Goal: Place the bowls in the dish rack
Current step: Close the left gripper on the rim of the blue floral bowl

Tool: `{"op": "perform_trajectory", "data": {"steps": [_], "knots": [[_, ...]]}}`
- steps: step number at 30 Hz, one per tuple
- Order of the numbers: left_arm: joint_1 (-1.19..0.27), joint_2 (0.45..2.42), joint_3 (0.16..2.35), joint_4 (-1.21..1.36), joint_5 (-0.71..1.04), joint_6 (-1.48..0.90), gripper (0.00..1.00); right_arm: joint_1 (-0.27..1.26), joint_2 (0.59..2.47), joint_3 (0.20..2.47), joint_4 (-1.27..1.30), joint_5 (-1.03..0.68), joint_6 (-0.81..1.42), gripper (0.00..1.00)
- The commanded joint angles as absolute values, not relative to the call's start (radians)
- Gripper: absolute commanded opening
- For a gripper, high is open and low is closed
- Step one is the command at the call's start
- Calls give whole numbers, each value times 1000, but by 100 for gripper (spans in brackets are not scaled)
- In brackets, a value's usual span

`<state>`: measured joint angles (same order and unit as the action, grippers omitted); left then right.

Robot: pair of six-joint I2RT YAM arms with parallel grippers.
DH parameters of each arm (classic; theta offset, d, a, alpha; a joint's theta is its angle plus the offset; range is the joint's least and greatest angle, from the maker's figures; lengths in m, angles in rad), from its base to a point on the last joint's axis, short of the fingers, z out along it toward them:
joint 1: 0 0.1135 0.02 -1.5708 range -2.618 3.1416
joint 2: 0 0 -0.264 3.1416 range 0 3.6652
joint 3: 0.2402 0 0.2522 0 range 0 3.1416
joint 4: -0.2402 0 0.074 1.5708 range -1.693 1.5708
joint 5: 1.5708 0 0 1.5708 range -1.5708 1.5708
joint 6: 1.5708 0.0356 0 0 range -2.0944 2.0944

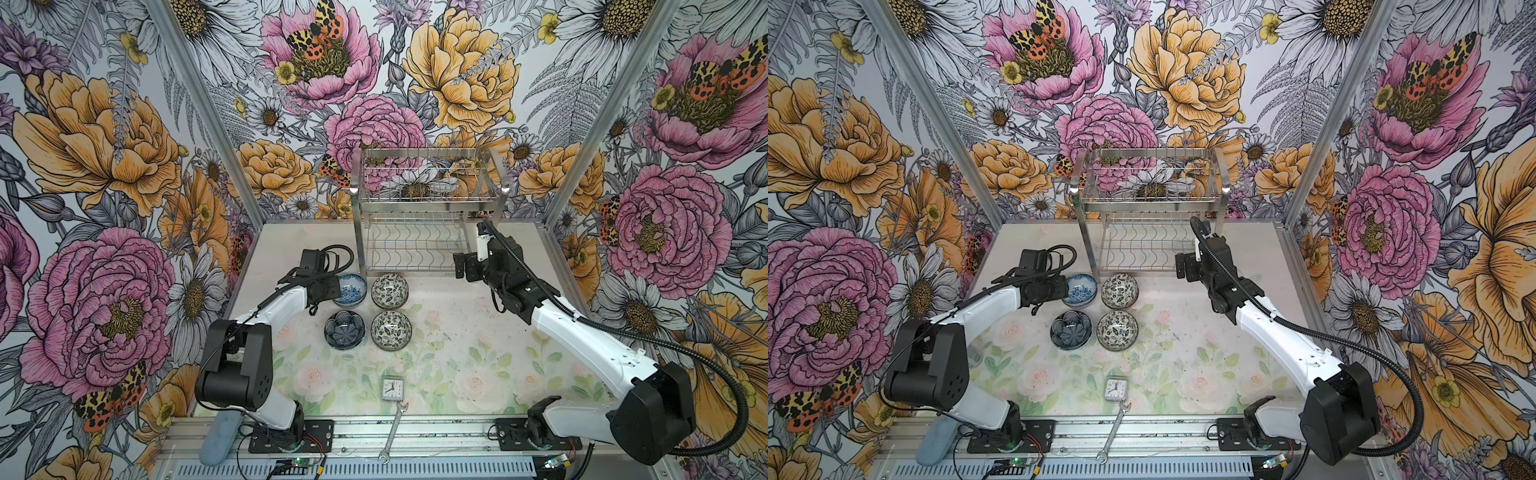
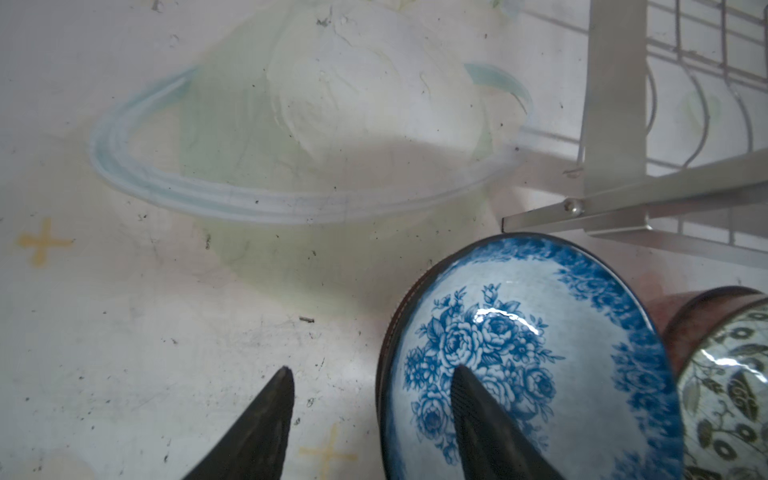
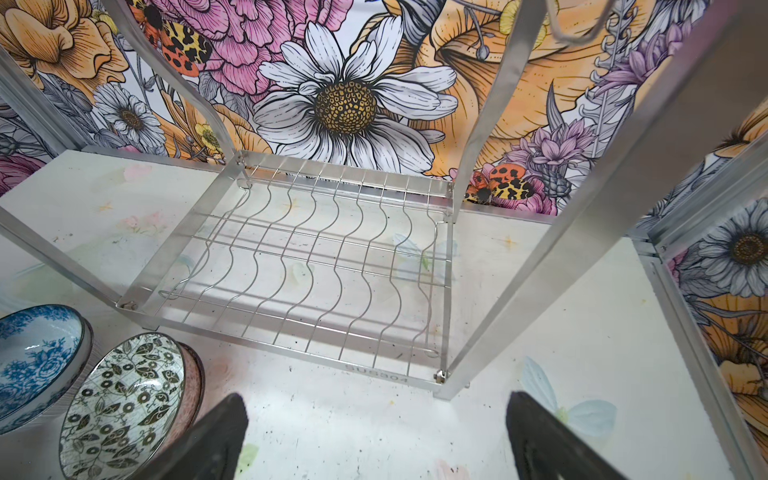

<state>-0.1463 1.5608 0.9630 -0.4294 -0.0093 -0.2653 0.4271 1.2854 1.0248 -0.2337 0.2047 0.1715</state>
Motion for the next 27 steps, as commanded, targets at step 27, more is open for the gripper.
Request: {"op": "perform_trajectory", "data": {"steps": [27], "knots": [[-147,1572,1000,-414,3,-264,14,437,1289,1040,-239,243,151,99]]}}
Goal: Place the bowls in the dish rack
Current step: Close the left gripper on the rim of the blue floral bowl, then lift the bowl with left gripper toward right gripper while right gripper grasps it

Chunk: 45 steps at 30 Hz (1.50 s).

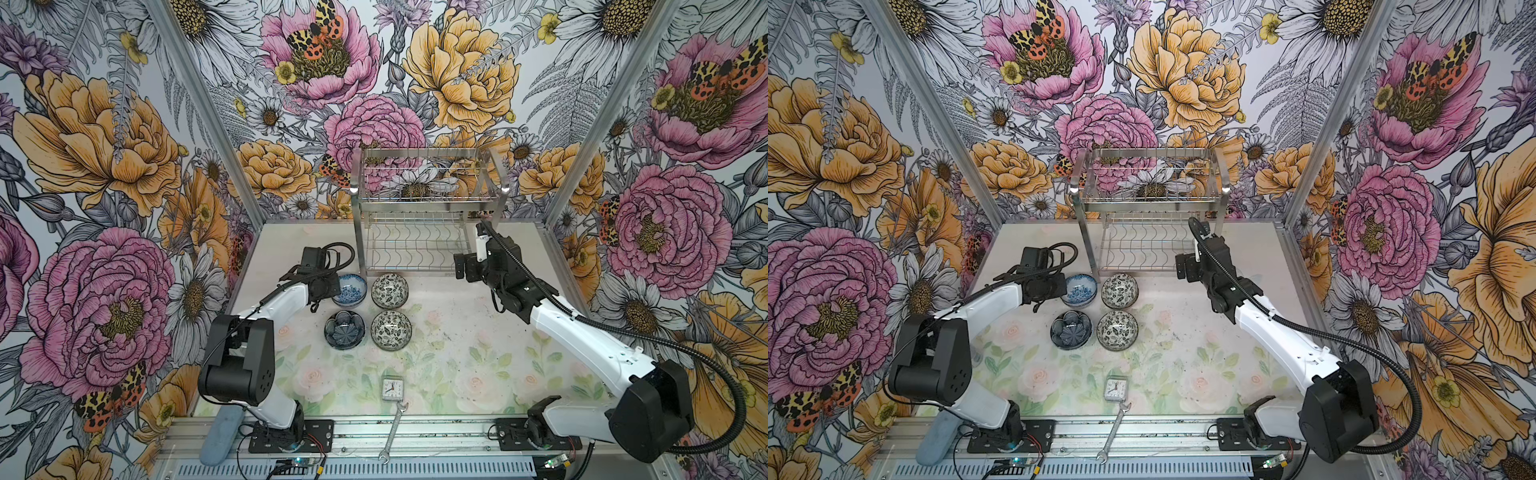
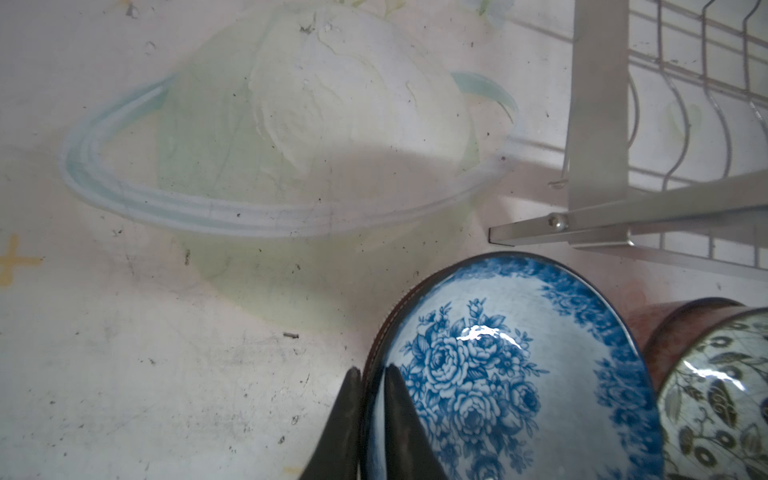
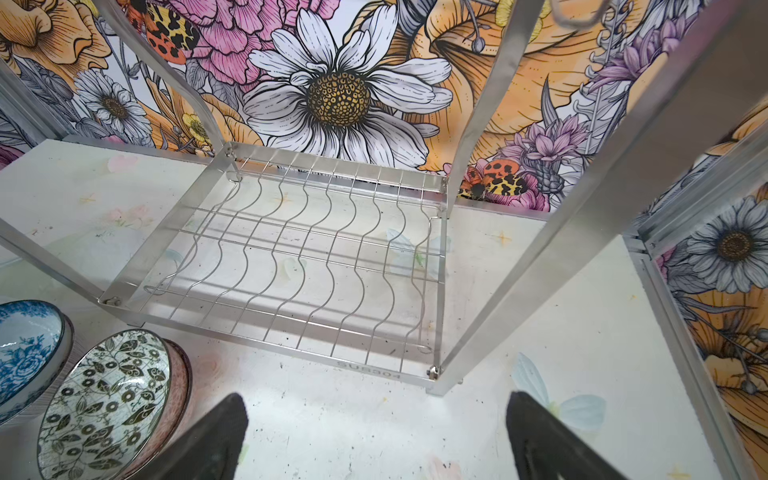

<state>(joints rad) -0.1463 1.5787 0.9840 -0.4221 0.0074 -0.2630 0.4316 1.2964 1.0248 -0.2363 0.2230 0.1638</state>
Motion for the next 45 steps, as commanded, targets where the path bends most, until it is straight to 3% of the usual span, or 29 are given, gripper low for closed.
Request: {"op": "perform_trajectory", "data": {"steps": [1,13,28,38,45], "knots": [[-147,1572,998,-413,3,-264,13,438,1287,1039,-240,243,152,99],[-132,1505,985,-414,-12,-265,0,438,1287,1044,-239,241,150,99],[-167,1284,980,-386,-71,-269,0,440,1275,1084,-266,173,145,100],[-435,1058,957,-382,-281,-269,0,567,1232,1200,-338,71,205,100],[-580,984,854,-210,-323,-354,0,680,1269,1255,-334,1,294,100]]}}
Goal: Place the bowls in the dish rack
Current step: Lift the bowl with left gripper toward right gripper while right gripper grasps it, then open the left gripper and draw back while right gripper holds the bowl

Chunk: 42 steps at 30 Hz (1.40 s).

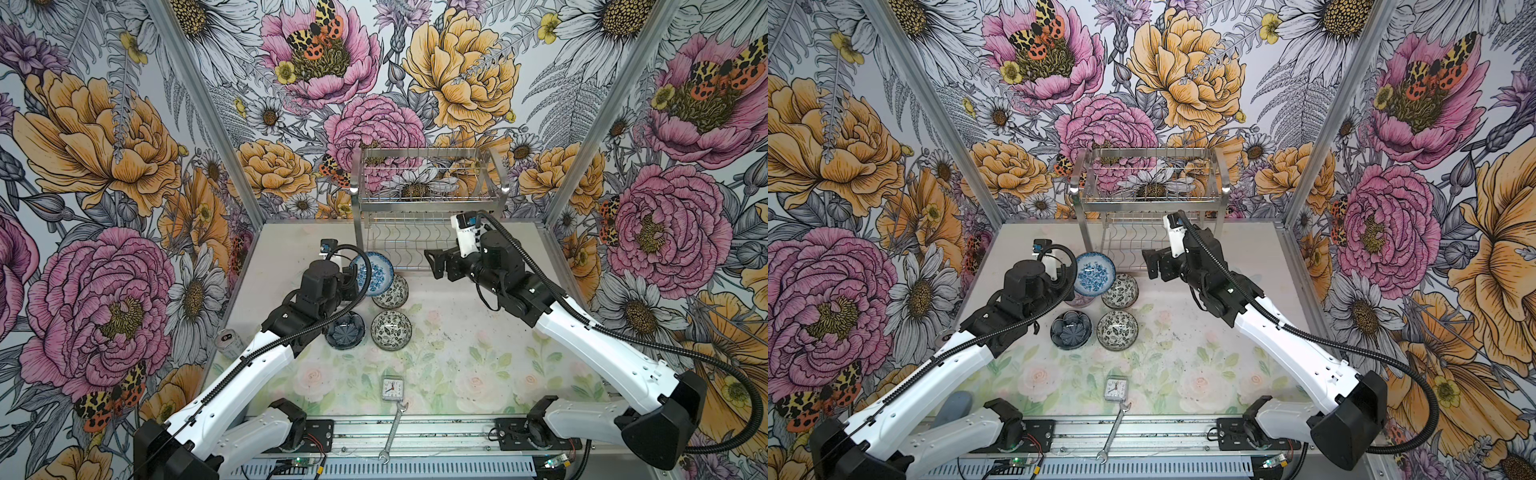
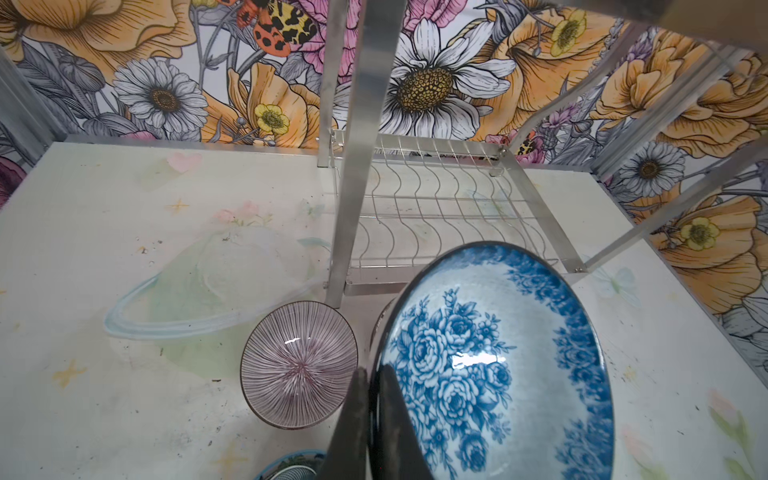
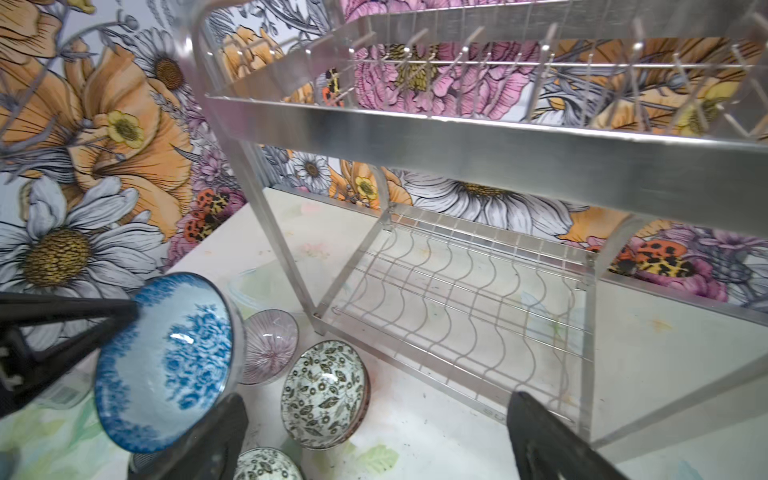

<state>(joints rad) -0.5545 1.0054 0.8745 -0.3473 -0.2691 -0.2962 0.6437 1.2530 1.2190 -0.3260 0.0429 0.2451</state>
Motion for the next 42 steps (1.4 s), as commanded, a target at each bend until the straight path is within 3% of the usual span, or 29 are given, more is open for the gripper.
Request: {"op": "perform_trajectory", "data": {"steps": [1,7,12,23,27,30,36,37,40,41,42], "knots": [[-595,982,842,-187,-326,-360,0,698,1279,1256,-335,9,301,100],[-656,1003,834,-121,-357,-367,0,725,1348,1260,-314,-26,429,99],[-680,1014,840,-88,-360,-368,0,736,1403,1259,-303,-11,508,92],[-712,1040,827,-24,-373,-352,0,758,1472,1267,-284,-17,598,56],[-711,1043,825,-19,-374,-348,0,762,1483,1265,-284,4,605,30],[-714,1042,816,-15,-373,-351,0,762,1489,1274,-281,6,586,0],[-715,1035,805,-31,-373,-354,0,762,1474,1273,-281,60,530,0],[-712,1036,814,-58,-371,-354,3,761,1461,1269,-282,79,519,0],[-702,1042,886,-192,-374,-325,90,759,1416,1247,-283,162,472,0],[-696,1043,912,-234,-368,-308,98,757,1400,1238,-288,193,457,0],[-685,1043,942,-292,-355,-289,99,755,1381,1227,-293,234,435,0]]}}
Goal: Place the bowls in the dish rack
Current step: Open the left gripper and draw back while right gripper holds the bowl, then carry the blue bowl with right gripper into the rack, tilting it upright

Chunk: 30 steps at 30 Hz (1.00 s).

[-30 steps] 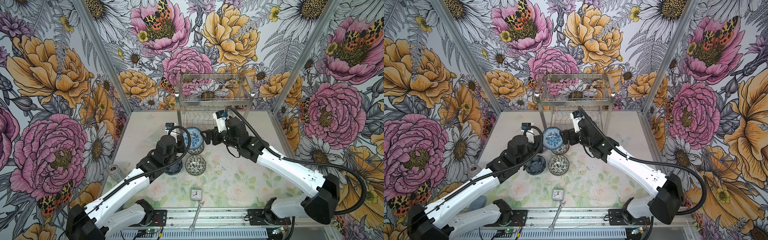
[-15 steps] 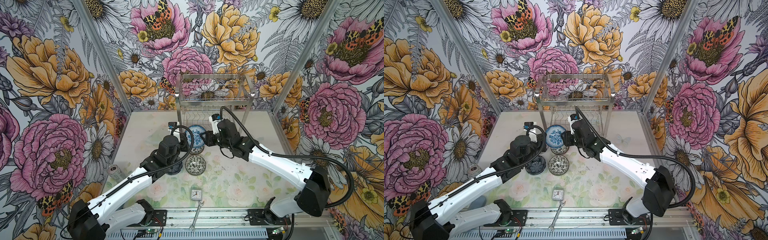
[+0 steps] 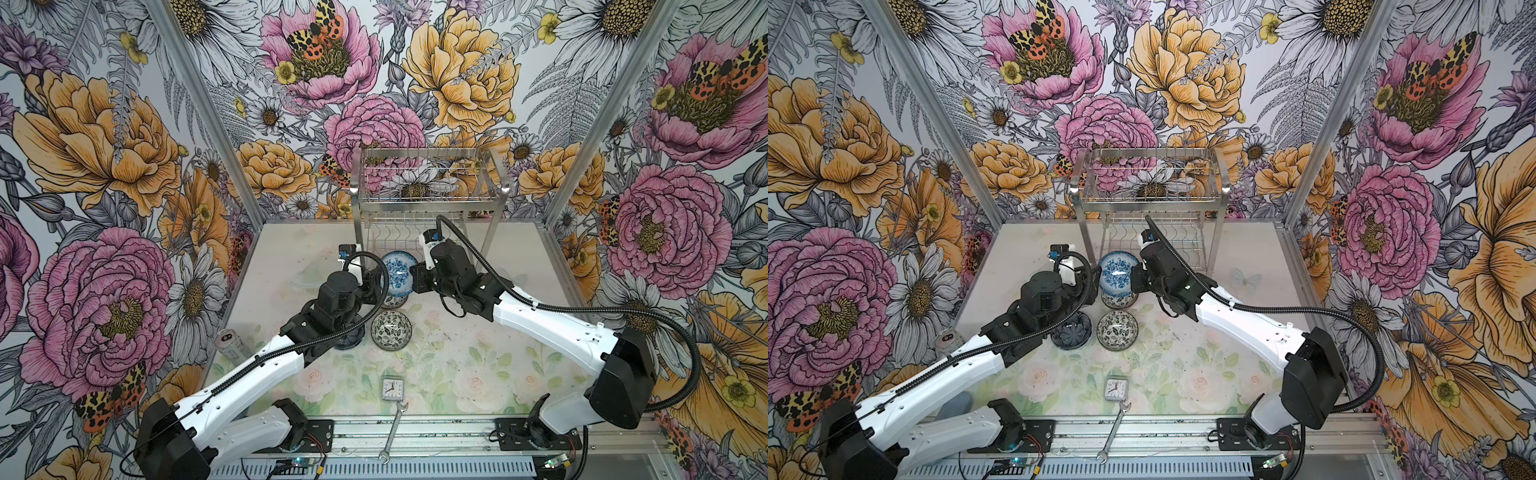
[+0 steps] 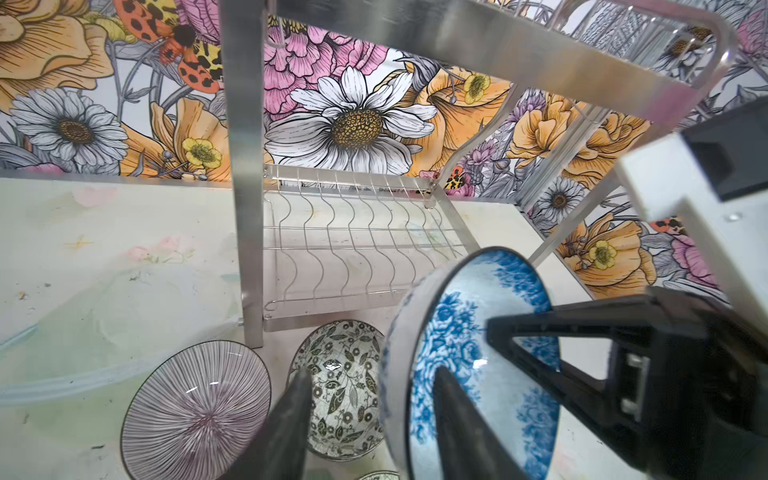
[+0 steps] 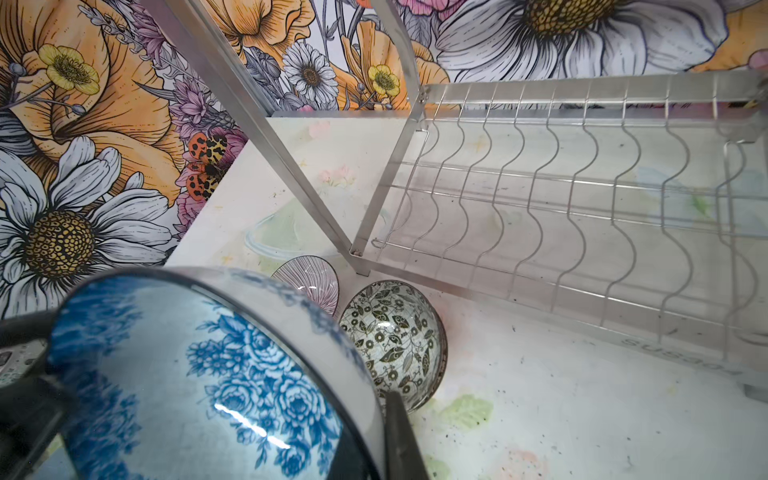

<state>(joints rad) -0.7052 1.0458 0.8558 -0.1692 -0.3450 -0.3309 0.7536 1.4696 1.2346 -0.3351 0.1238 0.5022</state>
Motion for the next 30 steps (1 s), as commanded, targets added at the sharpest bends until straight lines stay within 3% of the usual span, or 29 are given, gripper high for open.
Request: {"op": "perform_trajectory", "data": {"steps": [1,7,15,30], "knots": [[-666,1045,977,-351,-337,-270,99,755,1365,1218,-299,283,411,0],[-507,1060,1106,-592,-224,-186,99,755,1306,1144,-308,575,260,0],[-259,1083,1069,-582,28,-121,99,753,1409,1146,-284,829,45,0],[-168,1041,1055,-628,-12,-4,99,700,1657,1272,-92,1077,-328,0]]}}
